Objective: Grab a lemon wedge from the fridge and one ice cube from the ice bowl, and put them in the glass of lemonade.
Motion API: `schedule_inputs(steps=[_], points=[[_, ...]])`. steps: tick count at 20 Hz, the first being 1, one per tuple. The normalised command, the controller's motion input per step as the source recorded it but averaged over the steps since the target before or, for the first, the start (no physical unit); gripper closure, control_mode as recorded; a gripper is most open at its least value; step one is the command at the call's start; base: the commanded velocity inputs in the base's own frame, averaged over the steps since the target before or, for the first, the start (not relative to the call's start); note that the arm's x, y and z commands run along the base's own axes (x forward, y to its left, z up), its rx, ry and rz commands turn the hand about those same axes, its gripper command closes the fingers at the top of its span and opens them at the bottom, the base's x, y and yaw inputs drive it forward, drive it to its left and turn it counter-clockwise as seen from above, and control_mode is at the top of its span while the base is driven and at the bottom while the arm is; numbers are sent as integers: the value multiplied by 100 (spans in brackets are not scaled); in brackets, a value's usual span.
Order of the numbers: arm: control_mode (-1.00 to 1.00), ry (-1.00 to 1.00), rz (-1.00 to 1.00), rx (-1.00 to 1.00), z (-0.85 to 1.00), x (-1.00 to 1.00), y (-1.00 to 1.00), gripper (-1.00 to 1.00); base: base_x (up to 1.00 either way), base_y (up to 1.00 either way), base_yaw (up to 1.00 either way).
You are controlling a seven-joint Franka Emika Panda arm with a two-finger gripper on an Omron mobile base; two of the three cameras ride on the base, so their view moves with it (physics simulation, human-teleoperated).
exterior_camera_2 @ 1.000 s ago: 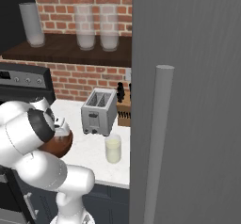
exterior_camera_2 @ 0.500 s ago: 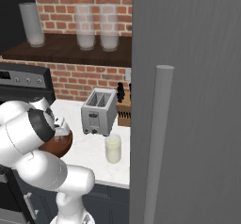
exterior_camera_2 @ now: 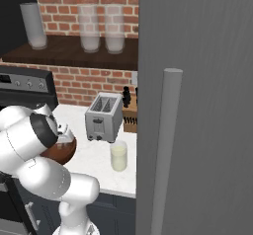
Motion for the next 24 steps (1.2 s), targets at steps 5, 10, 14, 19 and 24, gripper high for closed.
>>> schedule_inputs(steps=[5, 10, 14, 19, 24], points=[[-100, 2, 0, 0, -15, 0, 0, -100, 0, 0, 0], [-100, 3, 0, 0, -1, 0, 0, -100, 0, 0, 0], [-100, 1, 0, 0, -13, -21, 0, -100, 0, 0, 0], [-100, 0, 0, 0, -1, -11, 0, -100, 0, 0, 0], [-100, 0, 0, 0, 0, 0, 0, -100, 0, 0, 0]])
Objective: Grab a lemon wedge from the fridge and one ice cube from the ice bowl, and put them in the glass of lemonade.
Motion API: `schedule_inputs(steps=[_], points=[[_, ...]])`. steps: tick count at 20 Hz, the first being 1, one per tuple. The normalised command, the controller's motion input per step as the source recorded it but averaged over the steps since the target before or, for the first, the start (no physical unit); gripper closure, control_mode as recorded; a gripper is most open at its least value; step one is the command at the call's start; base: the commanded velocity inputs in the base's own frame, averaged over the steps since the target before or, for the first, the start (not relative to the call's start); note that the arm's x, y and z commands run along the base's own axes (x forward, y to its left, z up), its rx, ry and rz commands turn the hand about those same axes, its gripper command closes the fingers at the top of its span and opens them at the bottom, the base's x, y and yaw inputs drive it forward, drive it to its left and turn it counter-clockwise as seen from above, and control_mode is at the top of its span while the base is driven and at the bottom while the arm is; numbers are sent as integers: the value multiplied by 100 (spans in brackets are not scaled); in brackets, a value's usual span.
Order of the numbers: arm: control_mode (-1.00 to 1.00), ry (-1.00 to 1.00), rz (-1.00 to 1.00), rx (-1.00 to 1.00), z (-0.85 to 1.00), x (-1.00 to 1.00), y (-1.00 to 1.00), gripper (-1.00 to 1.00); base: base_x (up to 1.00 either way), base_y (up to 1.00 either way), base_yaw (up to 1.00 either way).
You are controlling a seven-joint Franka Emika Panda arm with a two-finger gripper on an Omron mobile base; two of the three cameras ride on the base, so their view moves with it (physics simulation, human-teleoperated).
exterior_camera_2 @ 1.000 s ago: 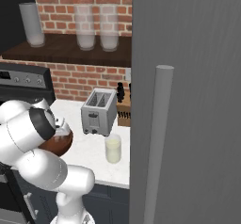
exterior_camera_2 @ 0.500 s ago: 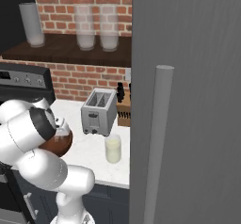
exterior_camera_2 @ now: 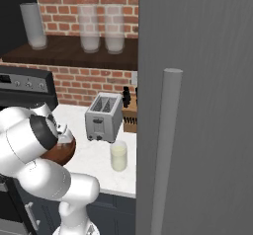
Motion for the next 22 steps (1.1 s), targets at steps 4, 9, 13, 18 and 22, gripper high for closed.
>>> schedule_inputs(steps=[4, 9, 13, 18, 22], points=[[-100, 0, 0, 0, -1, 0, 0, -100, 0, 0, 0], [-100, 1, 0, 1, -14, 0, 0, -100, 0, 0, 0], [-100, 3, 0, 0, -6, 0, 0, 100, 0, 0, 0], [-100, 0, 0, 0, 0, 0, 0, 100, 0, 0, 0], [-100, 1, 0, 0, 0, 0, 0, 100, 0, 0, 0]])
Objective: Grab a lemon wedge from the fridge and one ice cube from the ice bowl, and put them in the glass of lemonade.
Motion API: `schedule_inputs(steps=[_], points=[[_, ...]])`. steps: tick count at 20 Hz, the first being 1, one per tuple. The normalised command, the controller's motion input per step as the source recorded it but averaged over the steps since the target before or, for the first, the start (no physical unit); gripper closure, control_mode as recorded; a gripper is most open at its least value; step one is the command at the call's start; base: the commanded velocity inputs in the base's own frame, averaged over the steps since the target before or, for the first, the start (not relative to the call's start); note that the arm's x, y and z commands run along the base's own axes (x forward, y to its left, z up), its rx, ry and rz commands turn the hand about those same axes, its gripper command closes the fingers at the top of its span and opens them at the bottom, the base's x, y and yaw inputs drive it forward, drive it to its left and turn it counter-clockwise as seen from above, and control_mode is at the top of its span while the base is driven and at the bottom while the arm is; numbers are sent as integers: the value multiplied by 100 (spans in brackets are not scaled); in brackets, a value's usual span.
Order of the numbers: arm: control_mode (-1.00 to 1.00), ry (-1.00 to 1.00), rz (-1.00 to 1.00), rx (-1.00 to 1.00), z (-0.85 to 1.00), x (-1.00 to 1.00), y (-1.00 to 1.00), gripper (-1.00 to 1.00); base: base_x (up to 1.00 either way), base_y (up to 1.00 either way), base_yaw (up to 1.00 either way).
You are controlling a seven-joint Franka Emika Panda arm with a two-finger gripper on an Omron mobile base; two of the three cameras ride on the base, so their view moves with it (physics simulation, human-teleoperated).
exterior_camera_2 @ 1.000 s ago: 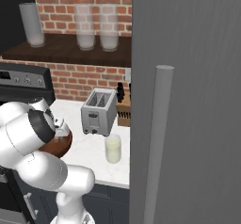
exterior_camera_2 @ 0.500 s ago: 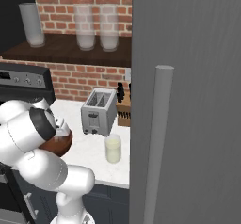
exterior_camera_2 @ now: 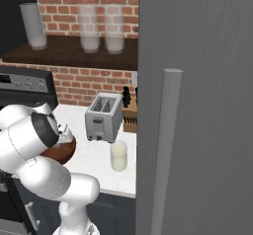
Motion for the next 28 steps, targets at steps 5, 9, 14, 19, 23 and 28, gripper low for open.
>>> schedule_inputs(steps=[5, 9, 14, 19, 23, 28], points=[[-100, 0, 0, 0, 0, 0, 0, 100, 0, 0, 0], [-100, -3, 0, 0, 52, -4, 0, 100, 0, 0, 0], [-100, -6, 3, -1, 95, -3, 4, 100, 0, 0, 0], [-100, -8, 1, 1, 54, 0, 6, 100, 0, 0, 0], [-100, -6, 0, 2, 15, -1, 0, 100, 0, 0, 0], [-100, -8, 0, 2, 8, -10, 0, 100, 0, 0, 0]])
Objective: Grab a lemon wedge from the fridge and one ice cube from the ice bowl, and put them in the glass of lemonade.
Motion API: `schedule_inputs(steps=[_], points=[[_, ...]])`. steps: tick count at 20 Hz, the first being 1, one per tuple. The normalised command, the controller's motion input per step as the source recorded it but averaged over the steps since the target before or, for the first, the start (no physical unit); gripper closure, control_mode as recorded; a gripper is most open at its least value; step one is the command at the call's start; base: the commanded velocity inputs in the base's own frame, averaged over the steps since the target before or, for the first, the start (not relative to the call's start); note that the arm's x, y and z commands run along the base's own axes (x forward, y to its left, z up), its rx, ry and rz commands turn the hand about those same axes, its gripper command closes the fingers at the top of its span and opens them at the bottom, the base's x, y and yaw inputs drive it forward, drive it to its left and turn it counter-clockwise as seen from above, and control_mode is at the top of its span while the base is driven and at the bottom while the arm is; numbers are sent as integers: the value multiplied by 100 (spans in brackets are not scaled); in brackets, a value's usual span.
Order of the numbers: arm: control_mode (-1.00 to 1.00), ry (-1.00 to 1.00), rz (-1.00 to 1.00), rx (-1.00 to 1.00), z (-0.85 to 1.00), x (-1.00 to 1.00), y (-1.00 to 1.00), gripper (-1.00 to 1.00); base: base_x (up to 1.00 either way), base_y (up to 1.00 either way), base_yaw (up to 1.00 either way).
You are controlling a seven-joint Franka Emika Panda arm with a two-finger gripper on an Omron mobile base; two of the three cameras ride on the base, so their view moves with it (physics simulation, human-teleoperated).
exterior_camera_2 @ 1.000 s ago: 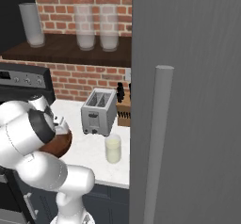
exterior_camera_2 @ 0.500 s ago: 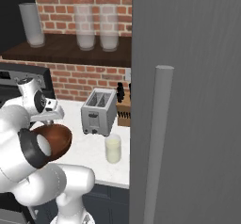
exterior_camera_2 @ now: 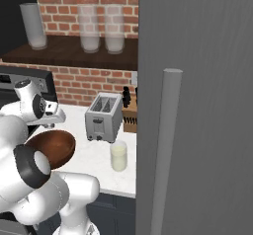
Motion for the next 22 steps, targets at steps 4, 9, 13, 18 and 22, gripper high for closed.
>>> schedule_inputs(steps=[4, 9, 13, 18, 22], points=[[-100, -10, 0, 2, 6, -11, 0, 100, 0, 0, 0], [-100, -7, 0, 5, 11, -14, -10, 100, 0, 0, 0], [-100, -9, 0, 12, 24, -40, -32, 100, 0, 0, 0], [-100, -3, 0, 2, 70, -44, -52, 100, 0, 0, 0], [-100, 5, 0, 0, 69, -59, -96, 100, 0, 0, 0]])
